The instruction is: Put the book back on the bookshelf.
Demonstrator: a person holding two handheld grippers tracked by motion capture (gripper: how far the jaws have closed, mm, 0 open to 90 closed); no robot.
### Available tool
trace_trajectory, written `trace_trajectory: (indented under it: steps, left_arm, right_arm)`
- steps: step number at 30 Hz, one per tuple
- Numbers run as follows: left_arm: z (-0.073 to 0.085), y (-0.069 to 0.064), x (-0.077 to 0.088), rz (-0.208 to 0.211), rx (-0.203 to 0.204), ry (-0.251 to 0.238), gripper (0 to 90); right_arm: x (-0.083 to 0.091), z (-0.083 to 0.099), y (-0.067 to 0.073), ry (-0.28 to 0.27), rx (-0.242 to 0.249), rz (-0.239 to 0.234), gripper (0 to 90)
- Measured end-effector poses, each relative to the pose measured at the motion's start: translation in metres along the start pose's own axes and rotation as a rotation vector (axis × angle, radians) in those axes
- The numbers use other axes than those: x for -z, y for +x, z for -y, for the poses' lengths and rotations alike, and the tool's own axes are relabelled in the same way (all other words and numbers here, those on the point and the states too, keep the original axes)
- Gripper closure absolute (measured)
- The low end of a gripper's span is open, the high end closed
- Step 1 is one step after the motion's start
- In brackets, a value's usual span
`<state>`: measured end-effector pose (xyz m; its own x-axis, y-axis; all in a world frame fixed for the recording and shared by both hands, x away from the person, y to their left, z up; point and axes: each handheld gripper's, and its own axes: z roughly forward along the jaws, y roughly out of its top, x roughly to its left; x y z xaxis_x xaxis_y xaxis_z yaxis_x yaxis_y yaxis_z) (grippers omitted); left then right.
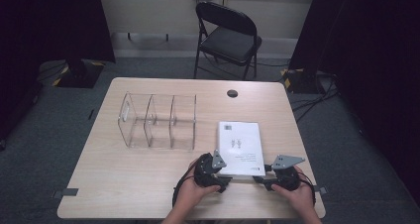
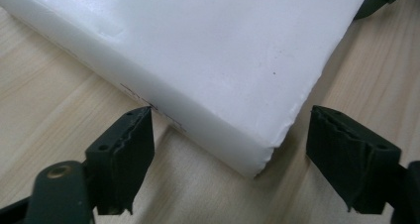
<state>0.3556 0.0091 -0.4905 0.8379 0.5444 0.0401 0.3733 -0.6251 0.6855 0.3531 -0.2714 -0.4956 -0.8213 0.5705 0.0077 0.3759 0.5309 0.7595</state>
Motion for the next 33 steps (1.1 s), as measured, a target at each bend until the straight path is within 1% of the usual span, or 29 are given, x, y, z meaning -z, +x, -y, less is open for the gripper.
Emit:
trace_trajectory:
  steps: [2,4,5,6,7,8,9,10,11,12,13,14,15,16,17,18,19,20,21,22,23,24,25,26,27,28,29,32,33]
  left_arm:
    - [0.000,-0.001,-0.001,0.005,0.012,0.010,15.7]
    - [0.000,0.000,-0.001,0.009,0.011,0.008,15.5]
    - [0.000,0.001,-0.001,0.014,0.007,0.008,15.6]
    - [0.000,0.001,-0.001,0.014,0.007,0.008,16.1]
    - [-0.001,0.002,-0.001,0.012,0.002,0.013,16.1]
    - [-0.001,0.002,-0.001,0.012,0.007,0.016,15.9]
    - [-0.002,0.003,-0.001,0.007,-0.001,0.009,15.9]
    - [-0.002,0.003,-0.001,0.007,-0.001,0.009,16.2]
    - [-0.002,0.003,0.001,0.001,0.008,-0.016,16.2]
    - [-0.003,0.003,0.003,0.003,0.017,-0.027,17.0]
    - [-0.004,0.004,0.006,0.014,-0.003,-0.020,16.9]
    - [-0.004,0.004,0.007,0.014,0.001,-0.035,16.3]
    - [-0.005,0.005,0.009,0.013,-0.023,-0.037,16.3]
    - [-0.007,0.006,0.012,0.017,-0.034,-0.041,16.1]
    - [-0.010,0.006,0.013,0.028,-0.032,-0.070,16.1]
    - [-0.010,0.006,0.013,0.028,-0.032,-0.070,16.1]
    - [-0.014,0.004,0.012,0.030,-0.048,-0.065,15.9]
    - [-0.014,0.004,0.012,0.030,-0.048,-0.065,14.9]
    - [-0.015,0.002,0.010,0.014,-0.055,-0.070,14.9]
    - [-0.017,0.001,0.009,-0.001,-0.060,-0.064,14.5]
    - [-0.018,-0.001,0.008,0.000,-0.060,-0.056,12.8]
    - [-0.019,-0.001,0.009,-0.005,-0.080,-0.041,10.6]
    - [-0.020,-0.002,0.008,-0.016,-0.090,-0.057,11.0]
    - [-0.021,-0.003,0.008,-0.024,-0.106,-0.058,12.3]
    - [-0.022,-0.003,0.007,-0.016,-0.104,-0.060,11.5]
    - [-0.023,-0.003,0.006,-0.010,-0.092,-0.064,9.4]
    - [-0.024,-0.003,0.005,-0.012,-0.098,-0.055,8.1]
    - [-0.028,-0.003,0.003,-0.024,-0.110,-0.057,7.3]
    - [-0.030,-0.003,0.003,-0.020,-0.109,-0.068,7.0]
  right_arm:
    - [0.001,-0.001,0.000,-0.005,0.002,0.003,46.8]
    - [0.003,-0.002,0.001,-0.017,-0.005,0.001,50.4]
    - [0.005,-0.004,0.001,-0.046,-0.018,-0.006,55.3]
    - [0.005,-0.004,0.001,-0.046,-0.018,-0.006,55.3]
    - [0.006,-0.008,0.002,-0.047,-0.016,0.010,55.7]
    - [0.006,-0.008,0.001,-0.049,-0.017,0.013,56.3]
    - [0.006,-0.008,0.000,-0.058,-0.025,0.010,57.2]
    - [0.006,-0.008,0.000,-0.058,-0.025,0.010,57.2]
    - [0.006,-0.008,0.000,-0.067,-0.026,0.011,58.1]
    - [0.006,-0.008,0.000,-0.073,-0.021,0.008,58.4]
    - [0.007,-0.009,0.001,-0.072,-0.022,0.012,58.4]
    - [0.007,-0.009,0.001,-0.086,-0.030,0.013,58.6]
    - [0.007,-0.009,0.001,-0.084,-0.030,0.013,58.6]
    - [0.007,-0.010,0.000,-0.081,-0.026,0.008,58.5]
    - [0.007,-0.010,-0.001,-0.101,-0.046,-0.001,58.7]
    - [0.007,-0.010,-0.001,-0.101,-0.046,-0.001,58.7]
    - [0.008,-0.012,0.000,-0.092,-0.041,0.009,58.8]
    - [0.008,-0.012,0.000,-0.092,-0.041,0.009,58.8]
    - [0.007,-0.012,0.000,-0.092,-0.044,0.008,58.8]
    - [0.007,-0.013,0.000,-0.088,-0.040,0.007,58.8]
    - [0.007,-0.013,0.000,-0.090,-0.040,0.011,58.8]
    - [0.007,-0.013,0.000,-0.094,-0.045,0.008,58.8]
    - [0.007,-0.013,0.000,-0.087,-0.044,0.011,58.8]
    - [0.007,-0.013,0.000,-0.089,-0.044,0.011,58.8]
    - [0.007,-0.013,-0.001,-0.098,-0.054,0.002,58.7]
    - [0.007,-0.014,-0.001,-0.098,-0.058,-0.001,58.7]
    - [0.007,-0.014,-0.001,-0.097,-0.056,0.003,58.8]
    - [0.006,-0.014,-0.001,-0.100,-0.056,0.003,58.8]
    - [0.006,-0.015,-0.001,-0.103,-0.057,0.006,58.8]
